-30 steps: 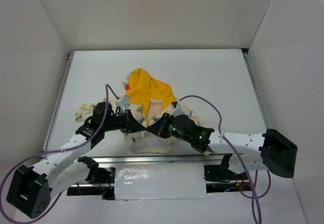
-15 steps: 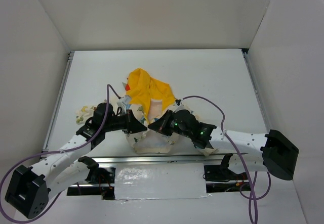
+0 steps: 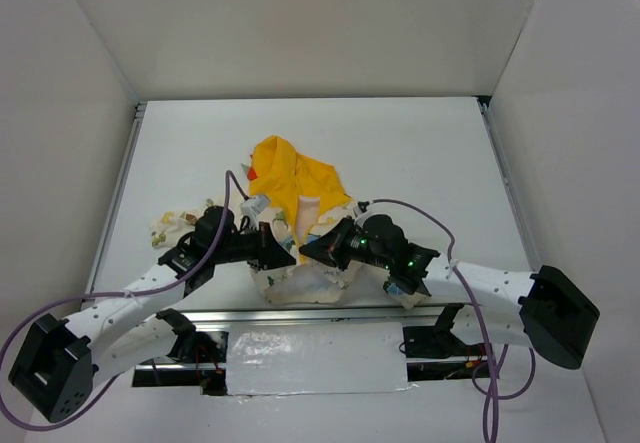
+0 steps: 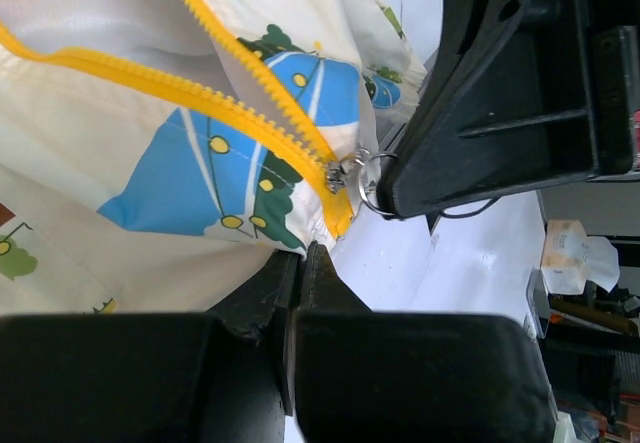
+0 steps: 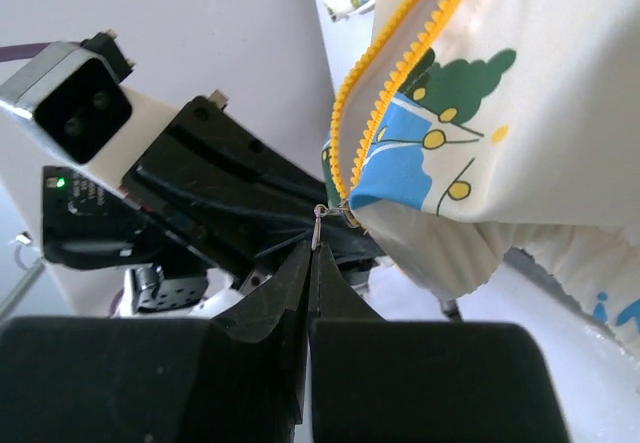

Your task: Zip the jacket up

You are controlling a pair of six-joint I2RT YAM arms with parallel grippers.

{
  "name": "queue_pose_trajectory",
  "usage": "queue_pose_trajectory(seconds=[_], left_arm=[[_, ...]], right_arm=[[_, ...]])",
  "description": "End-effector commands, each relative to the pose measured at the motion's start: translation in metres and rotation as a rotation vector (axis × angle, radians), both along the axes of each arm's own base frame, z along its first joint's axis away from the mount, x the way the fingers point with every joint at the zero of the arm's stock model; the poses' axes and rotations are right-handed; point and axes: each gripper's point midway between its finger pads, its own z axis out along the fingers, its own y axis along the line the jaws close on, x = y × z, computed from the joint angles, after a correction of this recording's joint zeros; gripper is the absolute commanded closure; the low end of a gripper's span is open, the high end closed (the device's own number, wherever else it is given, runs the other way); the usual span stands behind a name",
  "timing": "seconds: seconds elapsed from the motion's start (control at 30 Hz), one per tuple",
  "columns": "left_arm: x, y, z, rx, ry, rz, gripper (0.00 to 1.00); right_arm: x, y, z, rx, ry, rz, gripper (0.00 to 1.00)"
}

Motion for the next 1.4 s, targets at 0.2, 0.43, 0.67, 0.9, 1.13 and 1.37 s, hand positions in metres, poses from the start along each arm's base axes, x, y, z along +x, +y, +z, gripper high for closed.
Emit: queue_pose_trajectory(seconds=[0.2,0.43,0.67,0.9,1.13,1.37], left_arm=[[-0.012,-0.007,0.002,0.012,-0.015,-0.066,1.0],[-0.017,-0.006,0.003,0.032,-0.011,-0.064,1.0],[-0.026,0.0,-0.008,0.077,0.021,-0.059,1.0],[-0.025,0.008,-0.021,0.133,0.033,-0.026,1.0],[-0.021,0.005,-0.021,0.145,0.03,-0.027,1.0],[-0.023,-0.001,0.002,0.07,-0.041,-0.053,1.0]], right_arm=[[0.024,-0.007,0.051,0.147,-0.094,-0.076,1.0],[0.087,-0.009,0.064,0.083,-0.195,-0.124,1.0],[0.139,-0.008,0.077,0.046,-0.219,-0.17,1.0],[0.116,-0.022,0.113,0.12,-0.282,-0.142,1.0],[0.062,-0.033,0.1,0.15,-0.274,-0.062,1.0],[0.039,-0.04,0.042,0.07,-0.168,-0.075,1.0]])
